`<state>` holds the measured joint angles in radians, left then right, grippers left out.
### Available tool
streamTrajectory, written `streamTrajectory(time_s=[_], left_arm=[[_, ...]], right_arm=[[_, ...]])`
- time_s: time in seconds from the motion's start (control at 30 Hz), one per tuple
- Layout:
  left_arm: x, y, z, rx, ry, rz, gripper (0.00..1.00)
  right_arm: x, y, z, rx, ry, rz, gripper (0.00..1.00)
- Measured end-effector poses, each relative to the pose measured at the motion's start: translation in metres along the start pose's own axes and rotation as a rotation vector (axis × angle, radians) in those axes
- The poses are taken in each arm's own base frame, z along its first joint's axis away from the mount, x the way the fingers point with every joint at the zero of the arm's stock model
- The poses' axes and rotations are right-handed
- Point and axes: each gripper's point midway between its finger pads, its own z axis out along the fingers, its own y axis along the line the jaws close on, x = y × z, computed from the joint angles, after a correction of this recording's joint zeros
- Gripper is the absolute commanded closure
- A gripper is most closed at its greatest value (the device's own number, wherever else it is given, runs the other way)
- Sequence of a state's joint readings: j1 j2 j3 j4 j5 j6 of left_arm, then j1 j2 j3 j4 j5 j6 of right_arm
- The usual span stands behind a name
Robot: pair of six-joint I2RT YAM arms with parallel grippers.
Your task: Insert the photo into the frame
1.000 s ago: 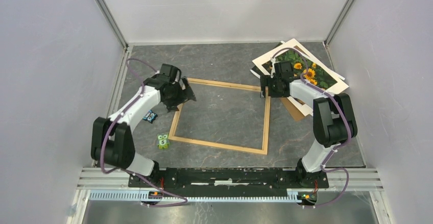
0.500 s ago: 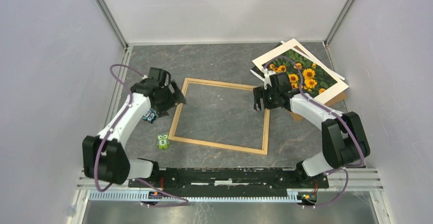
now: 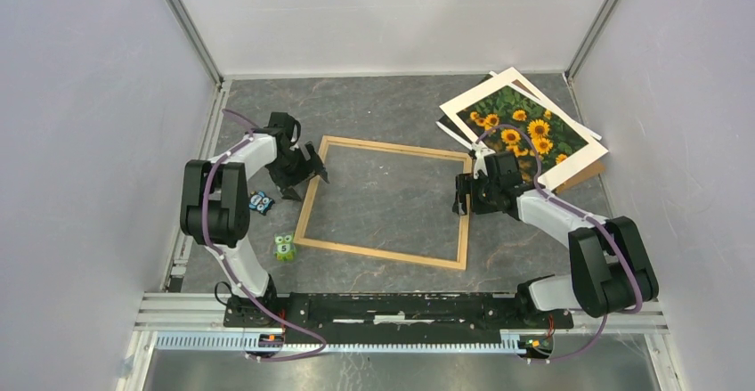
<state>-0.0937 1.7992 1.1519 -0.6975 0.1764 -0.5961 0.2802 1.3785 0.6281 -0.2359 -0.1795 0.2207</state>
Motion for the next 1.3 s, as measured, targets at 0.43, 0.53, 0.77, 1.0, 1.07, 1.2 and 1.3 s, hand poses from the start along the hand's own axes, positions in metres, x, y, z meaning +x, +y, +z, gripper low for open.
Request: streamTrajectory(time_s=[0.43,0.53,0.77,1.0,1.07,1.2,1.3], left_arm=[[0.002,-0.03,-0.005,0.205,0.052,0.038,0.16],[0.0,-0.037,-0.009,0.258,0.047,0.037,0.21],[-0.009,-0.068,-0.047,0.452,-0.032,0.049,0.26],[-0.009,-0.076,-0.065,0.581,-0.067,0.005,0.35],[-0.009,-0.074,-0.064,0.606,-0.066,-0.024,0.36],[-0.008,-0.069,-0.062,0.662,-0.052,-0.084,0.35],[-0.007,-0.067,-0.063,0.673,-0.041,-0.099,0.35]], right_arm=[[-0.012,-0.005,0.008,0.014,-0.093,0.064,0.49],[-0.013,-0.014,0.008,0.053,-0.106,0.079,0.62],[-0.017,-0.038,0.006,0.105,-0.149,0.148,0.78],[-0.019,-0.045,0.005,0.087,-0.168,0.177,1.0],[-0.019,-0.045,0.005,0.08,-0.169,0.179,1.0],[-0.021,-0.047,0.006,0.06,-0.178,0.189,1.0],[-0.022,-0.049,0.006,0.033,-0.197,0.202,1.0]])
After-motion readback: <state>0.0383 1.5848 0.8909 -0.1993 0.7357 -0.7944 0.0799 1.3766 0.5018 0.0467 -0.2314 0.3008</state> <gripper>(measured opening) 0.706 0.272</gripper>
